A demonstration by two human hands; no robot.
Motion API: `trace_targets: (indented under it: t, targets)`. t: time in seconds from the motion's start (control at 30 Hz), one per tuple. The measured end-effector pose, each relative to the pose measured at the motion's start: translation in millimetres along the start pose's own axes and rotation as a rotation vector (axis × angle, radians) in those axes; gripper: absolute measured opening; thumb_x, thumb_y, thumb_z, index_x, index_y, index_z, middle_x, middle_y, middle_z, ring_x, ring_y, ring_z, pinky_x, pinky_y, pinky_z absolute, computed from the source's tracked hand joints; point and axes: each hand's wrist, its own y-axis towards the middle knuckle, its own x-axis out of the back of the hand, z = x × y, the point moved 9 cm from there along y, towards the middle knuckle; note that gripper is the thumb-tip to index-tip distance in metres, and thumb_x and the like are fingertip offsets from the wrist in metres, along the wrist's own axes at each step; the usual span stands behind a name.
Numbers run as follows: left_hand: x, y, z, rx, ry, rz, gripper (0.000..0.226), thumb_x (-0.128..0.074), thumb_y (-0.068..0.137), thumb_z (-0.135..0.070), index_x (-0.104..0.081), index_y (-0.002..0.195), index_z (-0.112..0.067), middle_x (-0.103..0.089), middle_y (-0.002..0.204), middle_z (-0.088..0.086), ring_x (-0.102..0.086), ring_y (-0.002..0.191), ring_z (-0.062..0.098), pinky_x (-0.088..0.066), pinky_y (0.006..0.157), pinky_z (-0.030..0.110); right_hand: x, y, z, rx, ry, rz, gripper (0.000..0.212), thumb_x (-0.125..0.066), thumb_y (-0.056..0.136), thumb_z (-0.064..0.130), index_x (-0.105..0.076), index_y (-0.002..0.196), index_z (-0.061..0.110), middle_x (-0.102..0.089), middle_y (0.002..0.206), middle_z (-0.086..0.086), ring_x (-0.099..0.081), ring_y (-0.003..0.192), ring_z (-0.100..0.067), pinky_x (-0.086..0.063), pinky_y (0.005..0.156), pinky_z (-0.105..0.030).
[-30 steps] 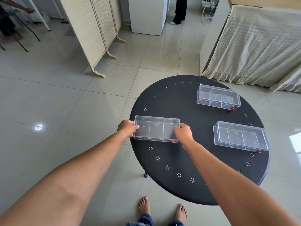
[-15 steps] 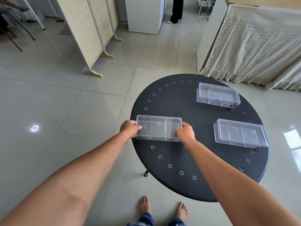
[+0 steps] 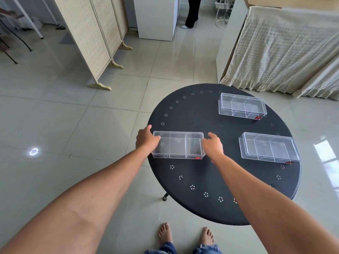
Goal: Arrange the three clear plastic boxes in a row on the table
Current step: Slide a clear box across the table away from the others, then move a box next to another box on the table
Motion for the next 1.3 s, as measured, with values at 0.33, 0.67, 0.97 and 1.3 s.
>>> trace_targets:
  t: [0.33, 0.67, 0.97, 1.3]
  targets:
    - [-87.5, -27.5, -145.9, -0.304, -0.023, 0.265, 0.037, -0.060, 0.085, -0.026, -0.068, 0.121, -0.025, -0.068, 0.124, -0.001, -0.063, 0.111, 0.019, -0.042, 0.087, 0.023, 123.6, 36.2, -12.4, 0.003, -0.056, -0.244, 0.049, -0.048, 0.091, 0.017, -0.053, 0.140, 0.017, -0.064, 0.132, -0.004, -0.062, 0.113, -0.028, -0.044, 0.086, -0.028]
    - [-236.1, -82.4, -220.3, -0.236, 0.022, 0.639, 0.066, -0.066, 0.085, -0.035, -0.046, 0.145, -0.019, -0.060, 0.111, -0.003, -0.060, 0.098, 0.022, -0.054, 0.093, 0.035, 248.3, 59.7, -88.8, -0.231, -0.319, -0.443, 0.056, -0.049, 0.092, 0.025, -0.039, 0.147, 0.019, -0.038, 0.151, -0.015, -0.033, 0.140, -0.035, -0.028, 0.113, -0.044]
    - [-299.3, -97.8, -224.1, -0.126, 0.019, 0.708, 0.040, -0.064, 0.084, -0.031, -0.064, 0.118, -0.010, -0.059, 0.092, 0.005, -0.049, 0.068, 0.018, -0.044, 0.068, 0.031, 278.5, 74.9, -157.8, -0.415, -0.128, -0.350, 0.063, -0.055, 0.093, 0.035, -0.036, 0.145, 0.004, -0.046, 0.148, -0.016, -0.046, 0.134, -0.035, -0.038, 0.110, -0.043]
    - [-243.9, -44.3, -229.4, -0.113, -0.093, 0.500, 0.027, -0.059, 0.081, -0.015, -0.069, 0.106, -0.014, -0.064, 0.090, 0.007, -0.055, 0.073, 0.022, -0.052, 0.070, 0.034, 255.3, 95.7, -116.1, -0.268, -0.082, -0.359, 0.017, -0.053, 0.088, 0.019, -0.066, 0.081, 0.010, -0.060, 0.077, -0.009, -0.058, 0.077, -0.031, -0.037, 0.062, -0.027]
